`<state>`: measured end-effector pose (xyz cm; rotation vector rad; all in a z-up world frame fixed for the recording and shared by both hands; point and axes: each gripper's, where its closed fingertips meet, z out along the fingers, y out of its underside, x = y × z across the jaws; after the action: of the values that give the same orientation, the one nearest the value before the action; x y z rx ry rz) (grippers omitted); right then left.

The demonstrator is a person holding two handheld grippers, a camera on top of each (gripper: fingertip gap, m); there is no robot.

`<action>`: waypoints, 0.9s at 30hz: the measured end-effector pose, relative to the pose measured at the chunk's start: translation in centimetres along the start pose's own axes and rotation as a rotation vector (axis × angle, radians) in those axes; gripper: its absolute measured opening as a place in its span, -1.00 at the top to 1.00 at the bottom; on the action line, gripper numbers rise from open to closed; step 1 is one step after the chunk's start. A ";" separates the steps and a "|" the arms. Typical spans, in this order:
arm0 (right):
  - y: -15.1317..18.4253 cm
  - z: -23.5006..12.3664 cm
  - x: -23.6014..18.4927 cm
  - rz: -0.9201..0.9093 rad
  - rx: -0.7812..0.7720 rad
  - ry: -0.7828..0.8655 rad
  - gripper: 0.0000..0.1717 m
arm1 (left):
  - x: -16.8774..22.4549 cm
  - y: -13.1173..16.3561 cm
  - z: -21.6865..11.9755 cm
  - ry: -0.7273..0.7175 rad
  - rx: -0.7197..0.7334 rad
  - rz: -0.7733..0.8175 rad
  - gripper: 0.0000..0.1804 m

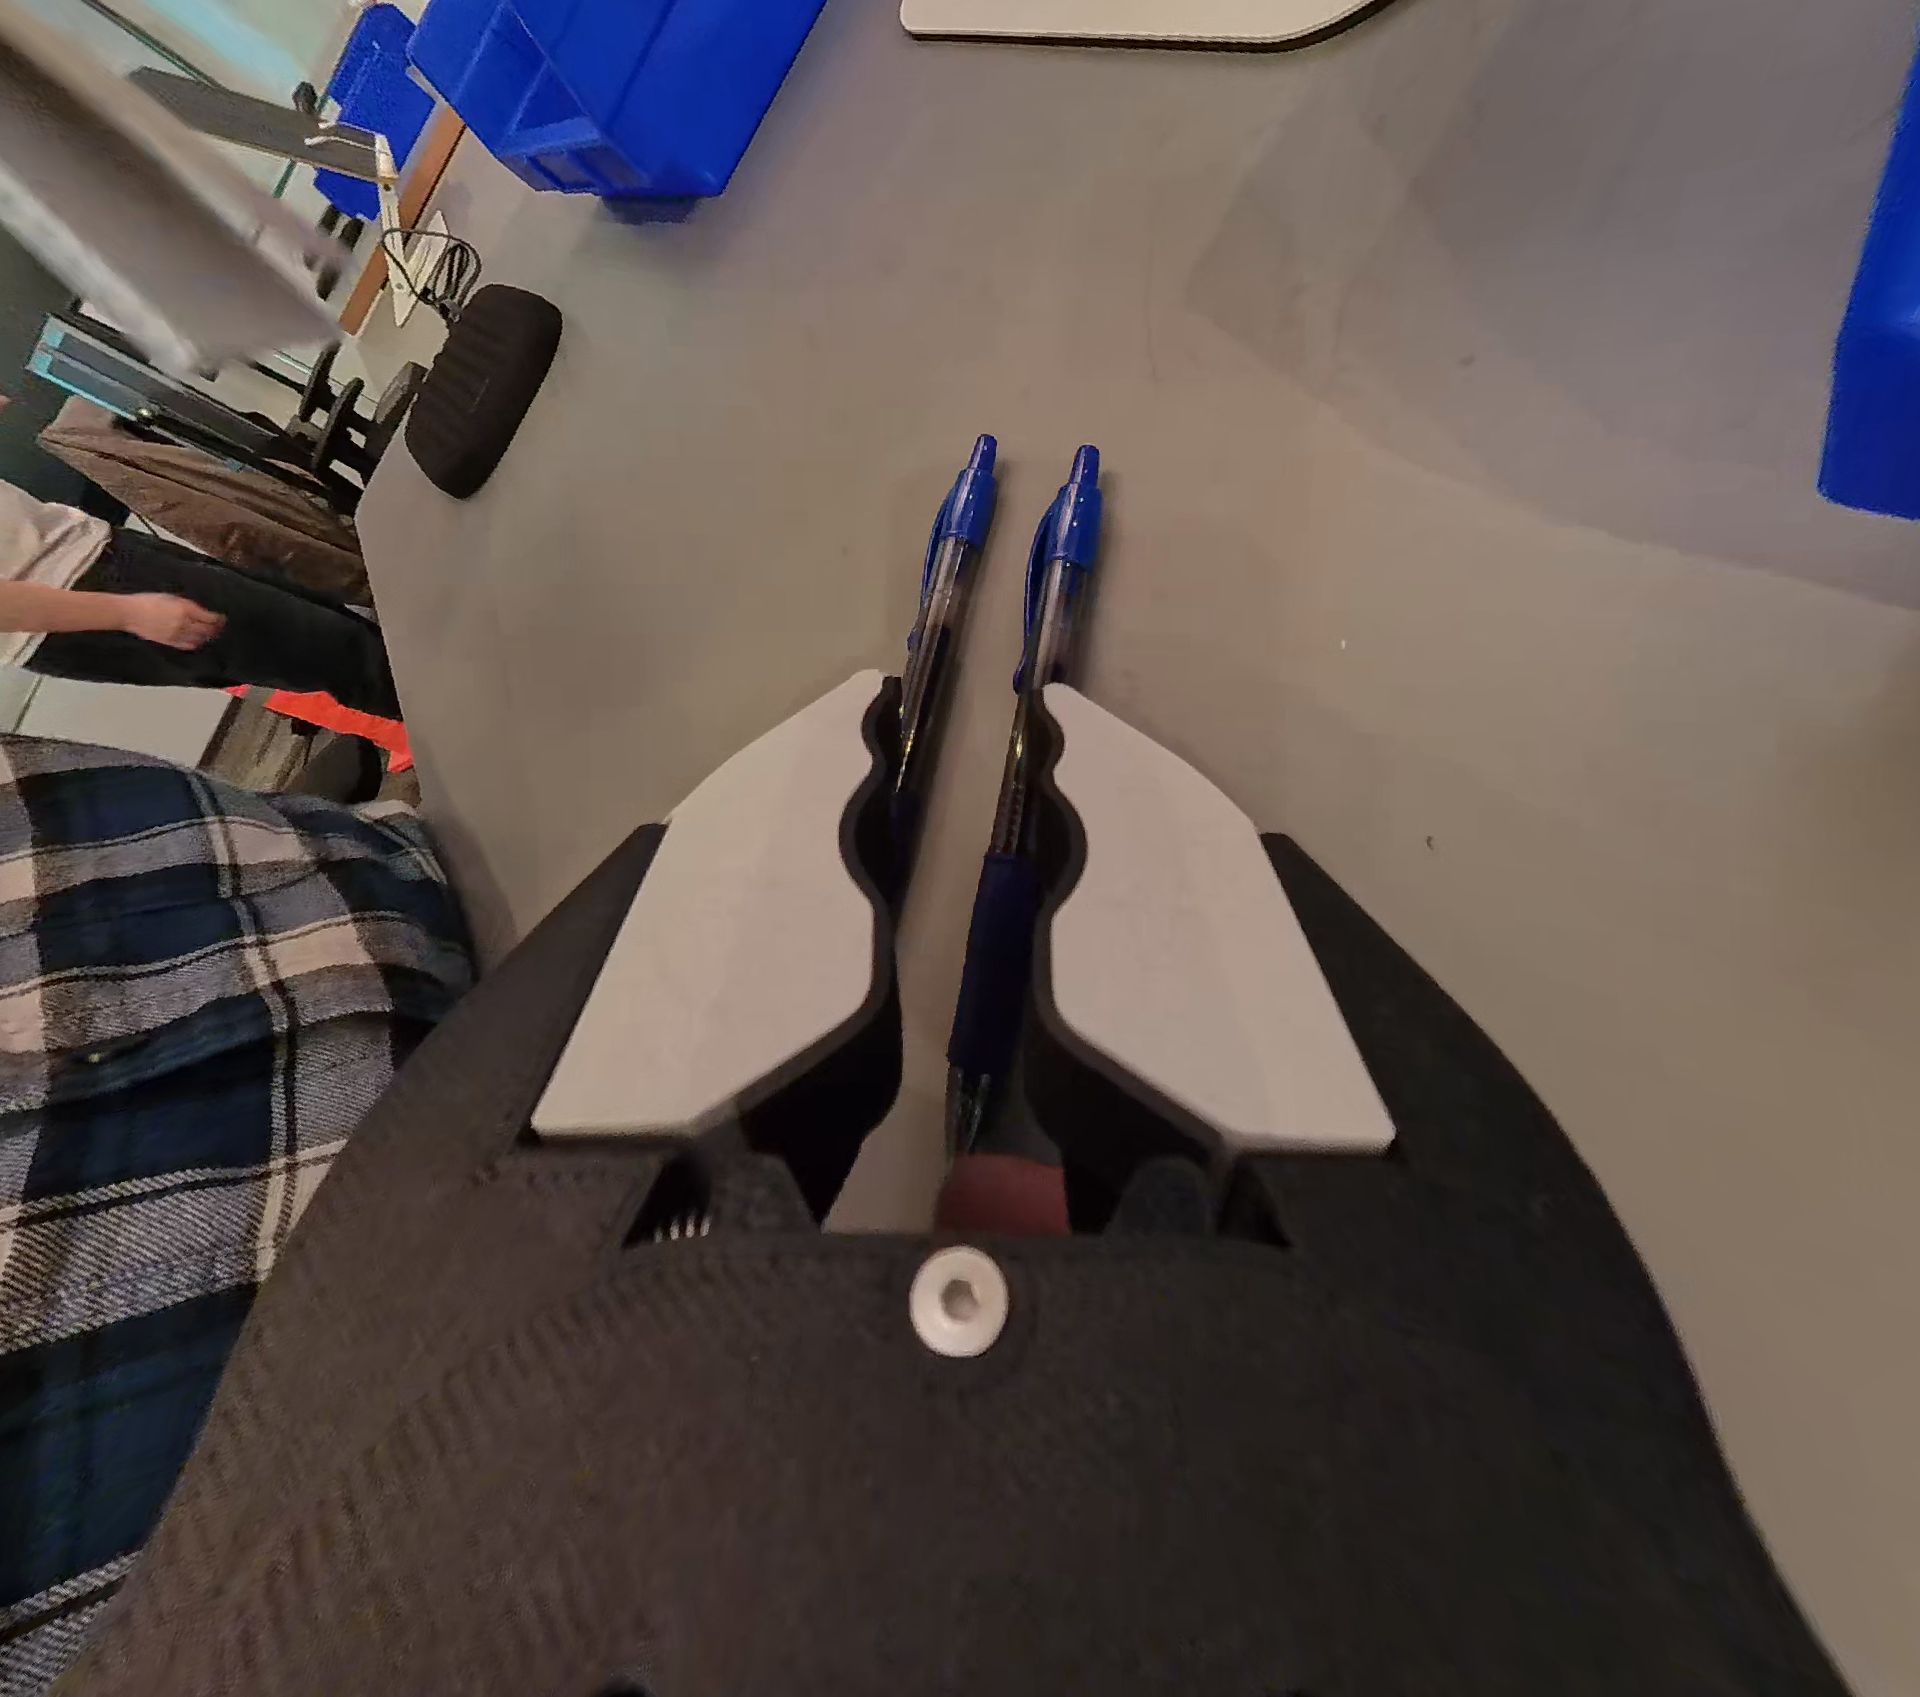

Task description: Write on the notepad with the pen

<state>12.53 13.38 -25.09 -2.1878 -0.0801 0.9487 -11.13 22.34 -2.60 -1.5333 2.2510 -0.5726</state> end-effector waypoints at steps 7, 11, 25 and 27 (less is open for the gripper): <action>0.0 -0.1 -0.1 0.003 0.005 -0.008 0.74 | 1.7 -2.5 12.0 0.511 0.056 -0.184 0.95; 0.1 -0.2 -0.1 0.003 0.004 -0.011 0.73 | 1.3 -0.7 18.7 0.654 -0.040 -0.278 0.95; 0.1 -0.1 -0.1 0.007 -0.001 -0.024 0.72 | -2.8 0.8 23.8 0.232 -0.047 0.004 0.26; 0.1 -0.1 -0.1 0.006 -0.002 -0.021 0.71 | -2.9 0.8 22.7 0.180 -0.016 0.025 0.26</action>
<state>12.52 13.19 -25.05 -2.1817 -0.0845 0.9759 0.68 22.40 -22.20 -1.5127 2.4092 -0.7136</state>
